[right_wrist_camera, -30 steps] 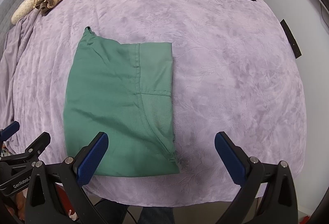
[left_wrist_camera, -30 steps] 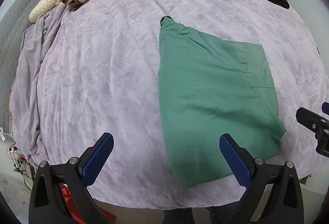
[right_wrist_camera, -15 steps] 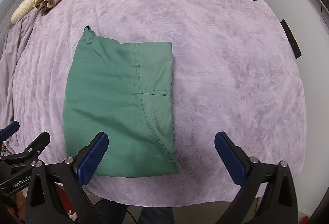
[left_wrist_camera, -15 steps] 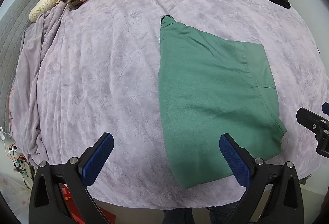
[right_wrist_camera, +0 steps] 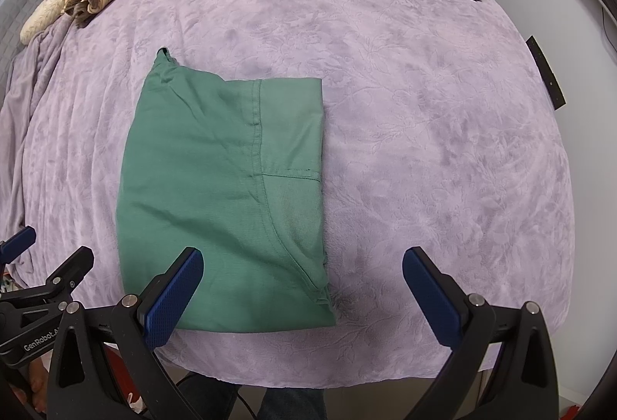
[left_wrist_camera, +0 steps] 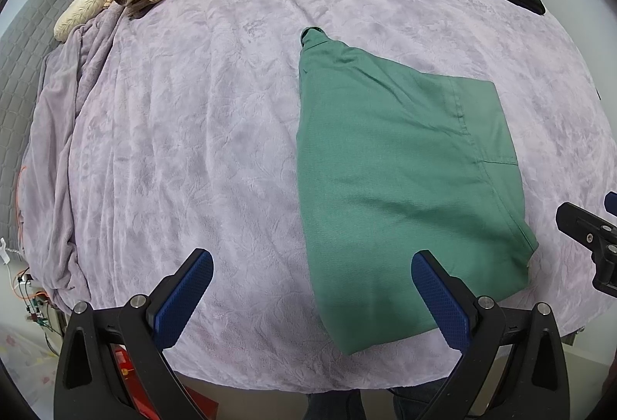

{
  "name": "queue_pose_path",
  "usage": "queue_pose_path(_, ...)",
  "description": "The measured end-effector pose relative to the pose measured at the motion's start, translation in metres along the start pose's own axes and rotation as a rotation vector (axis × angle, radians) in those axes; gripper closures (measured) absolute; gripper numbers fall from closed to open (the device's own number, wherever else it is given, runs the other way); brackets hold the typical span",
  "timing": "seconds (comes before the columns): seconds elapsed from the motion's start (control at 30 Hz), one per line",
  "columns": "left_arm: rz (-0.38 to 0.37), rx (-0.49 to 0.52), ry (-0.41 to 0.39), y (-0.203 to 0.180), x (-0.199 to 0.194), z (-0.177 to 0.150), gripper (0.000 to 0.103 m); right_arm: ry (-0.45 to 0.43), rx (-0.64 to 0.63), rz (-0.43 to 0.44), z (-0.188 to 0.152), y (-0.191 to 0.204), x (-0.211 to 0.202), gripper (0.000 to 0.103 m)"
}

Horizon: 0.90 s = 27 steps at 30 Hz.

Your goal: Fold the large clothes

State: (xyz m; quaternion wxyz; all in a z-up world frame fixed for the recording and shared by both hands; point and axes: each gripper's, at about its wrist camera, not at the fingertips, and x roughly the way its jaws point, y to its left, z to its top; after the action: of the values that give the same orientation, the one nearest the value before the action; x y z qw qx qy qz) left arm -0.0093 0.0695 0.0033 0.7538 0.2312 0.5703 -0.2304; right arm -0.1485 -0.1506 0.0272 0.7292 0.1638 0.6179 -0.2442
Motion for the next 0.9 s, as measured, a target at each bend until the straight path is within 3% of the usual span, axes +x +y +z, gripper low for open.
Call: queue_pose_path(0.9, 0.002, 0.011, 0.008, 0.0001, 0.0049, -0.0018, 0.0, 0.012, -0.002, 0.0, -0.0038, -0.0003, 0.0048, 0.0)
